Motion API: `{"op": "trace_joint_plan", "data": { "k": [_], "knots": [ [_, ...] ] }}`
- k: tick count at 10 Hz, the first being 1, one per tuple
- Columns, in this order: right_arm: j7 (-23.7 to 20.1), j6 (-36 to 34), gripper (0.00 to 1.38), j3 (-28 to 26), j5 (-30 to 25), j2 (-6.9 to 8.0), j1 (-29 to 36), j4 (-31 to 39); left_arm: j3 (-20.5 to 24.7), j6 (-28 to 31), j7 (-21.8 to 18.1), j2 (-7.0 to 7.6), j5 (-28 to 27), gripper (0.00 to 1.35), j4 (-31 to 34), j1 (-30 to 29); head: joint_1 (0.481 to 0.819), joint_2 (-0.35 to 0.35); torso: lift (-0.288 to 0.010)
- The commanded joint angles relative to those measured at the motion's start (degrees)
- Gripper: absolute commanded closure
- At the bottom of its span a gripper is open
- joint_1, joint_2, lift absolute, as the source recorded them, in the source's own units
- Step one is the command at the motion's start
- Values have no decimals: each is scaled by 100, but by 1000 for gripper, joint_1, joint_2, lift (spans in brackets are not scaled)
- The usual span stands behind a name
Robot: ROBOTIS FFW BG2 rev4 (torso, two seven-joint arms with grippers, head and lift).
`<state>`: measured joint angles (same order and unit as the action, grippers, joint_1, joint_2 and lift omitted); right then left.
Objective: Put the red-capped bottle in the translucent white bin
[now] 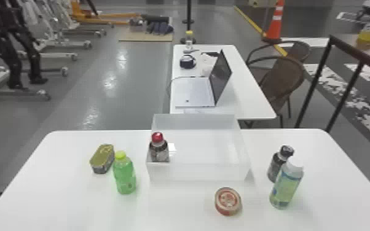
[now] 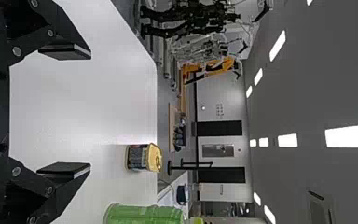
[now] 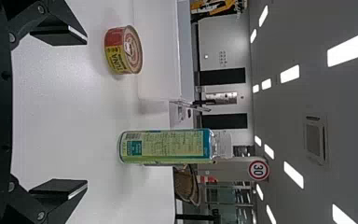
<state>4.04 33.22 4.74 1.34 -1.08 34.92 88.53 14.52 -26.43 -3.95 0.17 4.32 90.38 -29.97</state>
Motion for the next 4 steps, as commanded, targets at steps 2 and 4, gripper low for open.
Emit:
{"op": "trace_joint_plan", "data": {
  "k": [2, 4],
  "knots": [
    [0, 0, 203, 0, 6, 3, 6, 6, -28, 7, 0, -32, 25, 421, -12, -9, 549, 0, -100],
    [0, 0, 202, 0, 15, 3, 15, 6, -54, 7, 0, -32, 77, 421, -29, -9, 549, 0, -100]
  ]
}}
